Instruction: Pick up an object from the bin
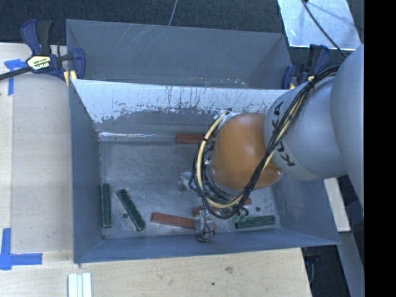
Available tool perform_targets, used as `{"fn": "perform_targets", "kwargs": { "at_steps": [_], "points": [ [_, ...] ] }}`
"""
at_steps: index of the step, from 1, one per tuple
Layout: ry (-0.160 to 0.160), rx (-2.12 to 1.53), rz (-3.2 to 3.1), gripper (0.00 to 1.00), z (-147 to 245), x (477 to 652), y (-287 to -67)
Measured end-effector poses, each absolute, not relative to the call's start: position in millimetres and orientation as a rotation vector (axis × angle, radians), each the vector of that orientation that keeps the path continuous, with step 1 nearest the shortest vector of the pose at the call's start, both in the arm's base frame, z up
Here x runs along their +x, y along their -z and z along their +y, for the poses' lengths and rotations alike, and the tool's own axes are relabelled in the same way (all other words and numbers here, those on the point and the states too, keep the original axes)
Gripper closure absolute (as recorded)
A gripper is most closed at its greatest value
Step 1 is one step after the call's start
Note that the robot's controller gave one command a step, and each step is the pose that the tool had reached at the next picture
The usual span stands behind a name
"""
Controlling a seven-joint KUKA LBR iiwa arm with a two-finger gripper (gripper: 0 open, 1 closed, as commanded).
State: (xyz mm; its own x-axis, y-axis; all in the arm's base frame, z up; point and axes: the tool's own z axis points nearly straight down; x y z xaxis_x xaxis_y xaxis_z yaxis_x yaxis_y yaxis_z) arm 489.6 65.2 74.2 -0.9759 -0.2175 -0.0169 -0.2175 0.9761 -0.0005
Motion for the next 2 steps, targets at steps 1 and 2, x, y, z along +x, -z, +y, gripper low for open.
{"fn": "perform_targets", "kwargs": {
  "at_steps": [1,2],
  "points": [
    [-0.001,-0.344,3.116,0.00,65,486.5,-73],
    [-0.001,-0.793,3.032,1.00,107,494.2,-72]
  ]
}}
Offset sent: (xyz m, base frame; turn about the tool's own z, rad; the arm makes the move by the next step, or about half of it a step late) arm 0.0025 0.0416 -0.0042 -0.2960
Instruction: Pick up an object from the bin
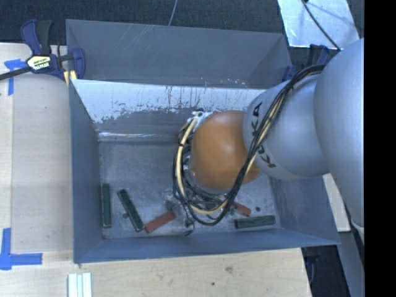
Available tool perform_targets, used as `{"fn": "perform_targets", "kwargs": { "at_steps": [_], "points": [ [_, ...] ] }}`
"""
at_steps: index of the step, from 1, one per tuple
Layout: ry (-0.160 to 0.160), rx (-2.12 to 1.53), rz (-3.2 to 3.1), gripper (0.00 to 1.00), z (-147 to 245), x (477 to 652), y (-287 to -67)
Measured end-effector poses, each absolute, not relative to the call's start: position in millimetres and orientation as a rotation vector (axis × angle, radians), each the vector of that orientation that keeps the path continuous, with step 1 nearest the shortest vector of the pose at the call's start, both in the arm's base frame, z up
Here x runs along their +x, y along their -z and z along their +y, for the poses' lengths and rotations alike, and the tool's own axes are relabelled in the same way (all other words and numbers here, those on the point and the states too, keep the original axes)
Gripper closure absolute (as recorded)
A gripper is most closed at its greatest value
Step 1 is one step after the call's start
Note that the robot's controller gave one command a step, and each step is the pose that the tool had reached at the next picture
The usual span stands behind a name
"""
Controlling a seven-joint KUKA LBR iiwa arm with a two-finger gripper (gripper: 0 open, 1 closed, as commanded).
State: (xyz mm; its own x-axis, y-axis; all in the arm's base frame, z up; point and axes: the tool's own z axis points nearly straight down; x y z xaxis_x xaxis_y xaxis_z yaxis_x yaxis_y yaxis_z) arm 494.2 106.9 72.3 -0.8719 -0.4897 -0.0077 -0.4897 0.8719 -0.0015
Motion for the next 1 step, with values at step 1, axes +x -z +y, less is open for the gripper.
{"fn": "perform_targets", "kwargs": {
  "at_steps": [1],
  "points": [
    [-0.001,-0.794,3.036,0.00,106.6,493.0,-70.2]
  ]
}}
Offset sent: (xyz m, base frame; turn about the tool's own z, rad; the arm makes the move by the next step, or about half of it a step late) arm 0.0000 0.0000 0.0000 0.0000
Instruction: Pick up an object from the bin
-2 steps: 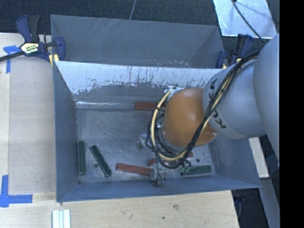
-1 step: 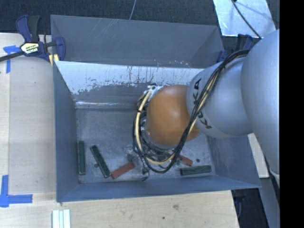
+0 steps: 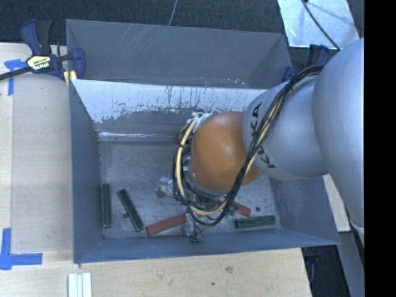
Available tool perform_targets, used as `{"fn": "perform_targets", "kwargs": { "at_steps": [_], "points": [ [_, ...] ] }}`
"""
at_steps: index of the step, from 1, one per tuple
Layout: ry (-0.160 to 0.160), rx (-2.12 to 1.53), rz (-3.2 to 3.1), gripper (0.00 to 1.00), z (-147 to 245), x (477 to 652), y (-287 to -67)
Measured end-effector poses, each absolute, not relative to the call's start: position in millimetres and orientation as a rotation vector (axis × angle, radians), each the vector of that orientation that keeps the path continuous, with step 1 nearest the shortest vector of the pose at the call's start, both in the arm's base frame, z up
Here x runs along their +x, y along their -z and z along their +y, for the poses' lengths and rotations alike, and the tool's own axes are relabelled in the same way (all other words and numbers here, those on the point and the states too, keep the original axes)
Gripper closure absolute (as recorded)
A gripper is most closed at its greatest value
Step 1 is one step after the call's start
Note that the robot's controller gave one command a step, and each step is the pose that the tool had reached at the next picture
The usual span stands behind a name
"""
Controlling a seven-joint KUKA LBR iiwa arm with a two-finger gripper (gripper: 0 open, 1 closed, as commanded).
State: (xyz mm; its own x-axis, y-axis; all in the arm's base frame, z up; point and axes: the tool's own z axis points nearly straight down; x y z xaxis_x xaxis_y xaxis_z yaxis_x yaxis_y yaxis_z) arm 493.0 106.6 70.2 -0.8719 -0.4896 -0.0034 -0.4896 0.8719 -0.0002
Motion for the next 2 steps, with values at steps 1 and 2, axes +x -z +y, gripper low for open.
{"fn": "perform_targets", "kwargs": {
  "at_steps": [1,2],
  "points": [
    [-0.003,-0.795,3.035,1.00,107.5,493.3,-70.9],
    [-0.003,-0.795,3.034,1.00,107.6,493.4,-71.0]
  ]
}}
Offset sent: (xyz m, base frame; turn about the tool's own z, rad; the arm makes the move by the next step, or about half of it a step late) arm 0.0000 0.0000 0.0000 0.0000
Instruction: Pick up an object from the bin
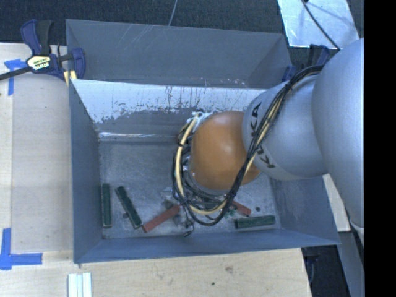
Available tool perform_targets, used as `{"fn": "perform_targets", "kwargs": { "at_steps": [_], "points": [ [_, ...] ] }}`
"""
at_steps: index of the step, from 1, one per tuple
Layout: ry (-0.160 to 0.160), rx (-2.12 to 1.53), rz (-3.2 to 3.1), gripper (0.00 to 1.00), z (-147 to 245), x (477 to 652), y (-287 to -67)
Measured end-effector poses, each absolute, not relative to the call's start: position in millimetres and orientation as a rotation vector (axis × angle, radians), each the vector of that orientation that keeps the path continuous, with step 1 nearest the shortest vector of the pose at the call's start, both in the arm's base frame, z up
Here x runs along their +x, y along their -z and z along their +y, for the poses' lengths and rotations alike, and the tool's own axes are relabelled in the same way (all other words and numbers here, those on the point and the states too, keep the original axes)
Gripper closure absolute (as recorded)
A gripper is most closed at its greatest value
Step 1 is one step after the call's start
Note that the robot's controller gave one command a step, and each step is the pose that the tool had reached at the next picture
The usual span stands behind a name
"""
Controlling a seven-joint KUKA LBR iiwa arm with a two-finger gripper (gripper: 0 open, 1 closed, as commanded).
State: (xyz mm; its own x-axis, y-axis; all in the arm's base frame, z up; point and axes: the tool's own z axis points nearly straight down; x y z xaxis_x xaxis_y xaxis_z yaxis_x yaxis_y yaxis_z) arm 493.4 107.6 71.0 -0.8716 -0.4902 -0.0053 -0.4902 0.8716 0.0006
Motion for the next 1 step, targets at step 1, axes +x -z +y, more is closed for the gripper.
{"fn": "perform_targets", "kwargs": {
  "at_steps": [1],
  "points": [
    [-0.001,-0.777,3.041,1.00,74.9,518.3,-187.9]
  ]
}}
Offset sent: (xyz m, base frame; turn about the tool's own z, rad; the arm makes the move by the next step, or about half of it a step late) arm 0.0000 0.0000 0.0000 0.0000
